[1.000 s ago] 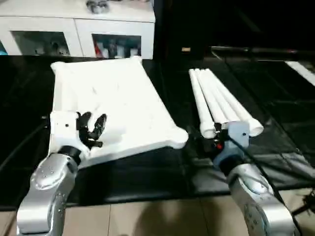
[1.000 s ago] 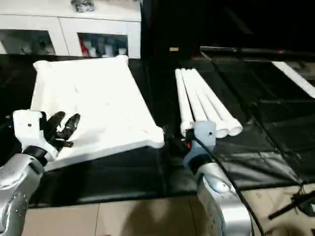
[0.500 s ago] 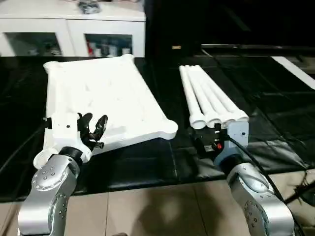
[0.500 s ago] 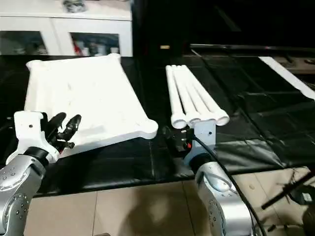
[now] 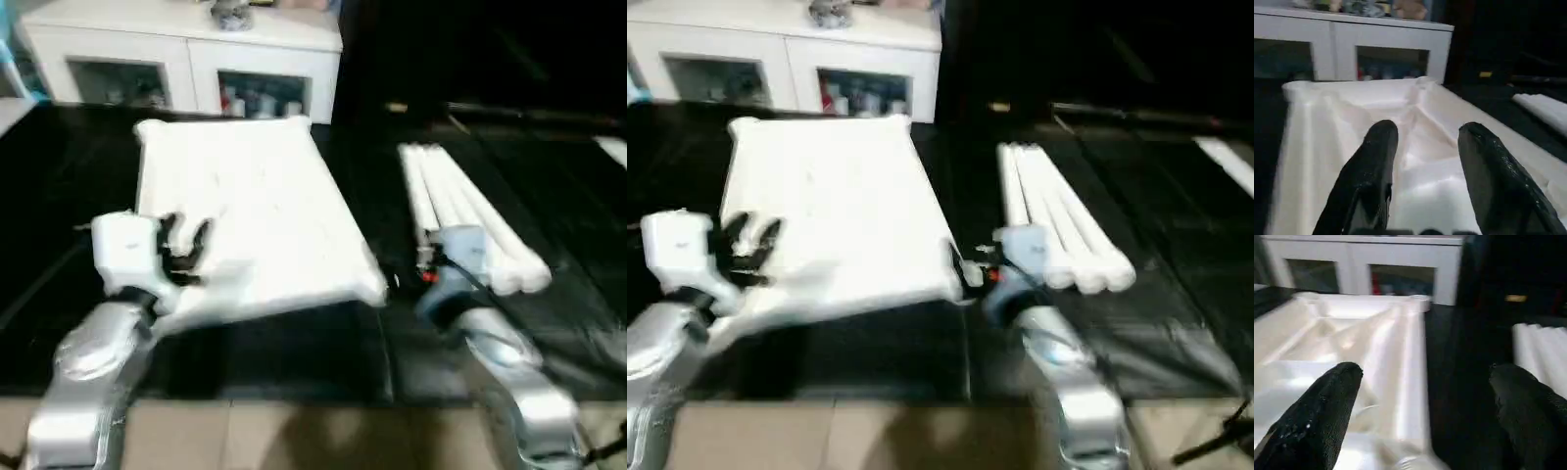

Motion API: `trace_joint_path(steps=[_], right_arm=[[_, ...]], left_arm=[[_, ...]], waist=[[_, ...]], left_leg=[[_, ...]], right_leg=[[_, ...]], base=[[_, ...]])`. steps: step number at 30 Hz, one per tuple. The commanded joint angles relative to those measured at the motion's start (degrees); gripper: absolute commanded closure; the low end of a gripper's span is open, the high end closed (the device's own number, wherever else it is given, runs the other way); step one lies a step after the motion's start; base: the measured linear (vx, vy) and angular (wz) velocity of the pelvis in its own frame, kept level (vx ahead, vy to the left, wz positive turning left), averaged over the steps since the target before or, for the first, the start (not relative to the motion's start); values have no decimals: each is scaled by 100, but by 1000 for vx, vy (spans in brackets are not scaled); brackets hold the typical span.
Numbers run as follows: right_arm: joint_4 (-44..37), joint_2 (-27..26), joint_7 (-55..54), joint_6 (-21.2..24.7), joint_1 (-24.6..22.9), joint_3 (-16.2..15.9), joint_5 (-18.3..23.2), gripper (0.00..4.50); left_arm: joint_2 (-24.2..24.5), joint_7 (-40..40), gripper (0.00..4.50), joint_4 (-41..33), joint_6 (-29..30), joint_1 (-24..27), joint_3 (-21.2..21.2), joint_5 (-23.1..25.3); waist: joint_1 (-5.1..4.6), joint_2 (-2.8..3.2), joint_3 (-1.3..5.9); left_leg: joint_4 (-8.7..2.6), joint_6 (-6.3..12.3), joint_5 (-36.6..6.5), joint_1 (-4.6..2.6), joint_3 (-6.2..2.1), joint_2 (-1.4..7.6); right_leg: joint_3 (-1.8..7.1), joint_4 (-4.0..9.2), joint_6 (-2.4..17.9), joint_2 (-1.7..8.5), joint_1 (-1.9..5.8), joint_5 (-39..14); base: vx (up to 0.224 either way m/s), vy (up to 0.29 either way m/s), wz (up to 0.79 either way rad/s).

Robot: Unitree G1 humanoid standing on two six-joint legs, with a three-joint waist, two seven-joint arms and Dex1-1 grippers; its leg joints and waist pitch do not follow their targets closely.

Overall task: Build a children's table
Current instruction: Move to table

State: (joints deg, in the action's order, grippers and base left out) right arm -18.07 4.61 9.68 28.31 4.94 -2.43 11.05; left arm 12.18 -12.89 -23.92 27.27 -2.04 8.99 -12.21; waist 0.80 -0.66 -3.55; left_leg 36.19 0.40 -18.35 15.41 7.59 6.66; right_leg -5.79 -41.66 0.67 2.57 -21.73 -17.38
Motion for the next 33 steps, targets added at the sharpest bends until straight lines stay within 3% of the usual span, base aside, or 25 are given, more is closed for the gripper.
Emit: trace_joint_path(steps=[1, 2, 3, 4, 5, 6, 7, 8, 9, 10, 11, 12, 14, 15, 16, 17, 19, 20, 21, 22, 23, 24, 25, 28, 33], right_arm=[[14, 83, -78, 38, 26, 154, -47, 0], [11, 85, -91, 58, 33, 160, -55, 0], [3, 90, -150, 153, 69, 187, -90, 0], [2, 90, -171, 184, 81, 195, -104, 0], [4, 89, -181, 215, 110, 218, -118, 0], [0, 106, -199, 263, 141, 228, -147, 0], [0, 141, -242, 336, 190, 227, -205, 0], [11, 194, -270, 455, 282, 225, -230, 0], [-18, 189, -269, 594, 336, 269, -136, 0], [-31, 184, -265, 665, 362, 295, -80, 0], [-50, 177, -286, 850, 397, 332, -14, 0], [-68, 186, -322, 1035, 429, 351, 15, 0], [-87, 191, -400, 1407, 570, 435, 94, 0], [-86, 190, -396, 1457, 605, 461, 131, 0], [-72, 208, -362, 1547, 680, 504, 129, 0], [-72, 208, -362, 1547, 680, 504, 129, 0], [-22, 268, -399, 1718, 842, 505, 18, 0], [-16, 286, -406, 1766, 876, 501, 2, 0], [-15, 288, -407, 1777, 882, 501, 1, 0], [3, 312, -440, 1960, 966, 507, 19, 0], [4, 316, -449, 1995, 980, 508, 26, 0], [45, 330, -544, 2357, 1117, 542, 63, 0], [62, 332, -574, 2492, 1169, 557, 66, 0], [311, 387, -540, 2769, 1480, 548, 43, 0], [777, 555, -401, 3163, 1981, 523, 94, 0]], left_arm=[[-61, -45, 223, -103, 45, -2, -182, -62], [-60, -51, 223, -104, 47, -1, -187, -62], [-56, -77, 223, -106, 52, -3, -207, -59], [-53, -85, 223, -105, 52, -5, -212, -57], [-118, -76, 223, -93, 35, -6, -170, -131], [-138, -49, 223, -85, 82, -14, -152, -149], [-148, -25, 223, -65, 117, -25, -138, -157], [-145, -33, 223, -31, 109, -48, -122, -175], [-131, -36, 223, -9, 83, -72, -122, -177], [-124, -35, 223, 4, 70, -84, -125, -178], [-128, -28, 223, 10, 72, -106, -121, -192], [-131, -23, 223, 10, 73, -123, -118, -221], [-122, -10, 223, -10, 125, -168, -130, -241], [-132, -13, 223, -12, 130, -176, -127, -252], [-140, -13, 223, -15, 137, -174, -148, -275], [-140, -13, 223, -15, 137, -174, -148, -275], [-143, -60, 223, -37, 152, -148, -162, -325], [-139, -65, 223, -44, 171, -142, -164, -333], [-131, -73, 223, -46, 173, -140, -170, -331], [-15, -193, 223, -79, 203, -121, -246, -302], [2, -214, 223, -84, 208, -118, -257, -299], [136, -394, 223, -143, 265, -104, -339, -321], [174, -454, 223, -169, 298, -101, -360, -350], [474, -884, 223, -321, 453, -115, -520, -535], [1171, -1849, 223, -651, 1023, -110, -822, -1104]], waist=[[-180, 66, 264], [-180, 66, 264], [-22, -403, 377], [133, -442, 349], [195, -446, 383], [264, -354, 399], [300, -278, 389], [337, -251, 404], [392, -150, 428], [390, -68, 437], [343, 176, 489], [316, 282, 520], [379, 180, 495], [394, 138, 428], [351, 84, 413], [313, 117, 407], [138, 149, 370], [120, 149, 365], [69, 53, 334], [213, -180, 291], [358, -202, 280], [382, -280, 230], [414, -238, 253], [368, -96, 306], [373, -98, 307]], left_leg=[[-988, 588, -1169, -407, -251, 606], [-988, 588, -1169, -407, -251, 606], [-453, 567, -1425, -27, 99, -69], [-18, 605, -1184, -12, 97, -232], [520, 441, -493, 307, -124, -252], [613, 271, -137, 486, -235, -193], [768, -198, 720, 791, -437, -38], [694, -297, 1081, 846, -483, 40], [149, -292, 2282, 905, -521, 185], [-239, -228, 3109, 866, -445, 198], [-182, 112, 4709, 496, -569, 502], [-240, 476, 5499, 264, -891, 1050], [-303, 184, 4072, 374, -631, 817], [-395, -314, 2814, 510, -467, 639], [-558, -731, 1451, 494, -501, 723], [-671, -727, 789, 428, -592, 855], [-966, 54, -430, 406, -853, 1196], [-985, 235, -709, 428, -816, 1160], [-878, 439, -1048, 553, -596, 896], [-236, 186, -718, 746, -56, 206], [-8, 32, -83, 633, 3, 176], [-88, -202, 542, 737, -38, 280], [-277, -442, 446, 745, -54, 369], [-613, -683, -372, 585, -109, 512], [-696, -768, -855, 466, -111, 636]], right_leg=[[55, 398, 131, 234, -316, 1077], [55, 398, 131, 234, -316, 1077], [832, 980, 377, 618, 505, -162], [1135, 1335, 710, 908, 578, -1618], [1518, 1438, 1534, 1242, 880, -2490], [1538, 1342, 1772, 1285, 980, -1968], [1463, 1087, 2495, 1189, 976, 1143], [1376, 996, 2658, 1128, 932, 2412], [935, 689, 2382, 763, 773, 4445], [648, 487, 1965, 378, 690, 4870], [390, 289, 909, -191, 242, 4038], [596, 295, 357, 278, 14, 2147], [613, 572, 308, 370, 113, 1697], [544, 690, 528, 326, 248, 1698], [456, 666, 781, 217, 340, 1331], [411, 641, 880, 154, 308, 991], [353, 485, 1158, 204, 205, 11], [350, 496, 1266, 233, 202, -80], [433, 771, 1647, 377, 260, -183], [591, 1329, 1661, 645, 357, -1324], [684, 1495, 1169, 906, 317, -2312], [805, 1508, 72, 893, 333, -3568], [747, 1443, -497, 811, 342, -3787], [458, 1243, -337, 456, 242, -2333], [450, 1125, 304, 461, 211, -1481]], base=[[212, -3, -2], [333, -38, -4], [237, -48, -2], [240, -87, 10], [254, -68, 14], [254, -68, 14], [244, -19, 9], [177, 2, 13], [177, 2, 13], [0, 0, 0], [-65, -4, -6], [-65, -4, -6], [31, 16, 0], [0, 0, 0], [0, 0, 0], [-58, -38, 3], [-62, -67, 3], [-77, -135, 0], [-77, -135, 0], [-93, -149, 0], [-102, -146, -7], [-102, -146, -7], [-83, -114, -20], [-58, -48, -22], [0, 0, 0]])
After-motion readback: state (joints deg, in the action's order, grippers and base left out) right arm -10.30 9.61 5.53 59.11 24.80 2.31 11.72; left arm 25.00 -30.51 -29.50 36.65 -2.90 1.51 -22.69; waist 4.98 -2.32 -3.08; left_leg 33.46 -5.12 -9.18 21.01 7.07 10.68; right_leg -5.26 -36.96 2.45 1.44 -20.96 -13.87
